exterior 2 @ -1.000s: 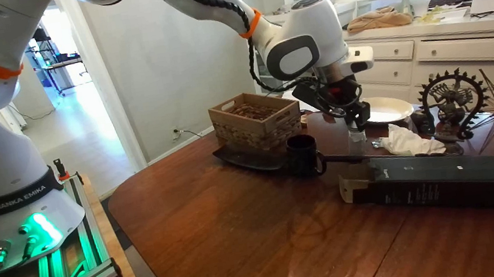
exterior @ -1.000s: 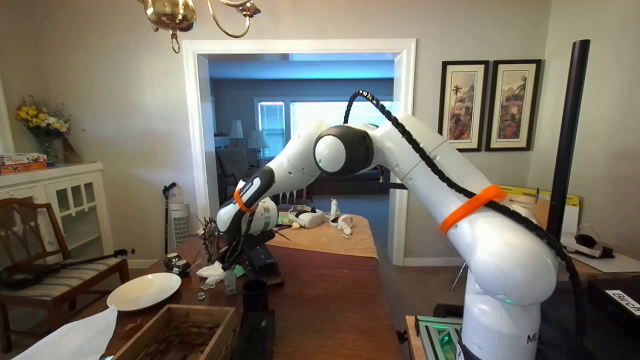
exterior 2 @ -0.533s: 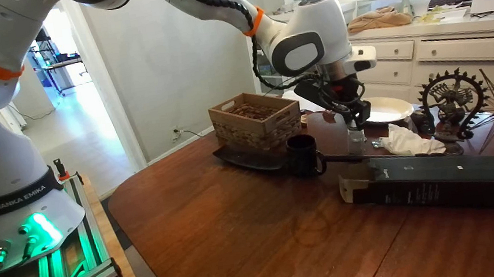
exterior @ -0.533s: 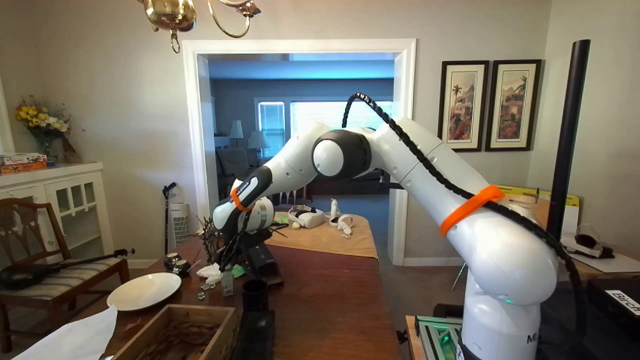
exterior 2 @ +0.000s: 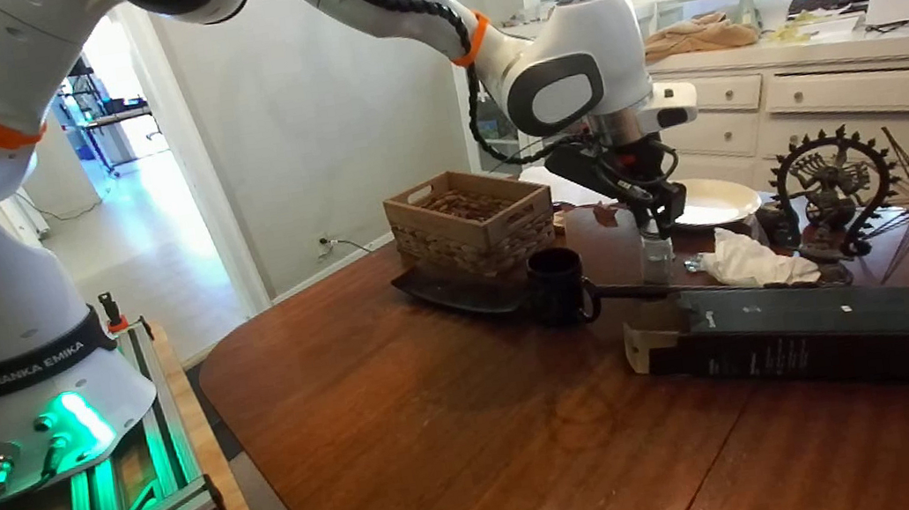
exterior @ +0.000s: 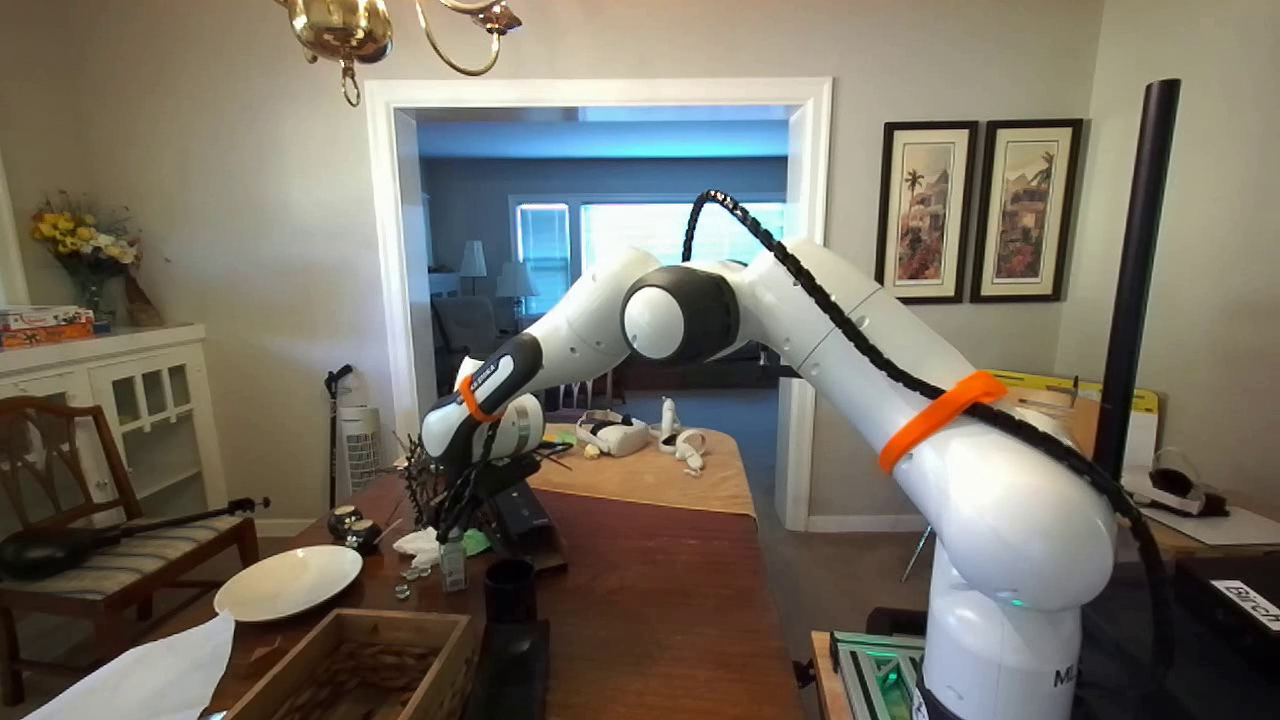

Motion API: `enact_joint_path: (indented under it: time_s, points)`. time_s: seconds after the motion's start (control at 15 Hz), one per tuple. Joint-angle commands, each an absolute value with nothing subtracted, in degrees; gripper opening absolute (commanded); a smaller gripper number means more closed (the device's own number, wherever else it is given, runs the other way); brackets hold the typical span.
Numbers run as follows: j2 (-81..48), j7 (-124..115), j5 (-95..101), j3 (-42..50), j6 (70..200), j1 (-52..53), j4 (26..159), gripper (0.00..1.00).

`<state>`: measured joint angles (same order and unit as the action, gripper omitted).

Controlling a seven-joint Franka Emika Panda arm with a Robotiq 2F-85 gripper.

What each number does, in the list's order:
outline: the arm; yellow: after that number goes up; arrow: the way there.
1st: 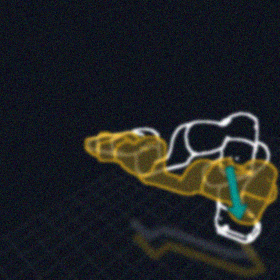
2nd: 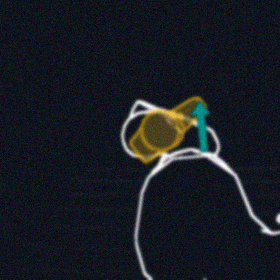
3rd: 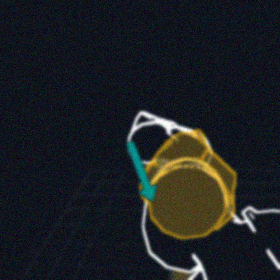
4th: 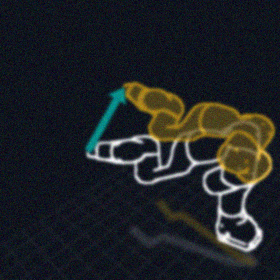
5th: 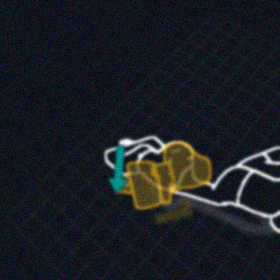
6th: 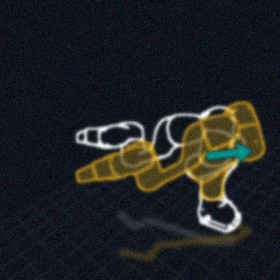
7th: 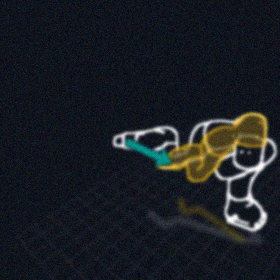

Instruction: Put the lid on top of the glass jar.

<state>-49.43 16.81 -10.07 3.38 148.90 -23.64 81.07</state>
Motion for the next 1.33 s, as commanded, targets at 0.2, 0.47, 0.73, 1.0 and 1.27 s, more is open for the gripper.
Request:
enact_joint_path:
  time_s: [0.2,0.47,0.73,1.0,1.27]
  points:
    - [-51.2,16.1,-5.5,4.4,146.1,-22.7,78.5,0.22]
    - [-51.4,16.5,-4.5,4.2,144.6,-22.9,77.7,0.22]
    - [-51.9,16.5,-4.7,3.9,142.7,-23.2,76.9,0.22]
    - [-52.0,16.6,-5.0,3.8,141.3,-23.5,76.6,0.22]
    - [-52.0,16.6,-5.1,3.7,141.3,-23.5,76.9,0.22]
